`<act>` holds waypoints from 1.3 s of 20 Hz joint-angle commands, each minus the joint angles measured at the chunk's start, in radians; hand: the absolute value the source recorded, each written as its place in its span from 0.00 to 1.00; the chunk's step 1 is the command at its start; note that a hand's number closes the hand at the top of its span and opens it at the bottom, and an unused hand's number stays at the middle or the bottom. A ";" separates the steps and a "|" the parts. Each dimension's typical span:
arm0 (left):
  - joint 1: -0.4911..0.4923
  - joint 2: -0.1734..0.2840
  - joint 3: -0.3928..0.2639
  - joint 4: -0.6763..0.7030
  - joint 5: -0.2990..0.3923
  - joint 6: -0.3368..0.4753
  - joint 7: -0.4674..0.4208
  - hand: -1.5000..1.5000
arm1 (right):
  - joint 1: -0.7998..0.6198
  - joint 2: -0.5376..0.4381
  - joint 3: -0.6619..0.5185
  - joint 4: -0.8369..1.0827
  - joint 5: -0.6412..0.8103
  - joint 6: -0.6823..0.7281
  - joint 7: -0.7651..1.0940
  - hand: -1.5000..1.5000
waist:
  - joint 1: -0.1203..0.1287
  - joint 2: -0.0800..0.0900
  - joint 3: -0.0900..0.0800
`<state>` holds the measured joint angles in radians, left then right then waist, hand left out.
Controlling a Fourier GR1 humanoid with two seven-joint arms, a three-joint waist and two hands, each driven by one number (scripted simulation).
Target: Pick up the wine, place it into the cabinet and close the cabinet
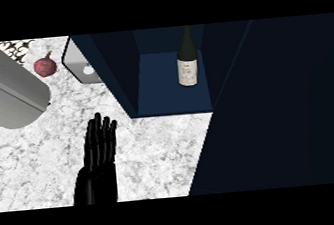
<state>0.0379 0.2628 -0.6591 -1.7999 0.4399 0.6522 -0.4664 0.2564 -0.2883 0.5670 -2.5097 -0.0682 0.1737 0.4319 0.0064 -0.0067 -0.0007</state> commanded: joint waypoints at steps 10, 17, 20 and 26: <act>0.269 0.239 0.149 -0.244 0.097 -0.157 -0.062 0.00 | -0.222 0.138 0.263 -0.103 0.049 -0.060 0.260 1.00 | 0.021 -0.002 -0.005; 0.348 0.286 0.268 -0.254 0.191 -0.236 -0.080 0.00 | -0.348 0.282 0.338 0.003 0.053 -0.164 0.352 1.00 | 0.024 -0.002 -0.006; 0.380 0.330 0.347 -0.276 0.254 -0.303 -0.085 0.00 | -0.437 0.284 0.378 0.113 0.092 -0.265 0.299 1.00 | 0.028 -0.002 -0.006; 0.421 0.404 0.436 -0.312 0.334 -0.383 -0.042 0.00 | -0.673 0.284 0.361 0.269 0.064 -0.464 0.287 1.00 | 0.045 0.003 -0.005</act>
<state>0.4548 0.6278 -0.2812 -2.0863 0.7200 0.3003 -0.5489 -0.2495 -0.0995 0.8489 -2.3561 -0.0063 -0.1733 0.7258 0.0479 -0.0074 -0.0062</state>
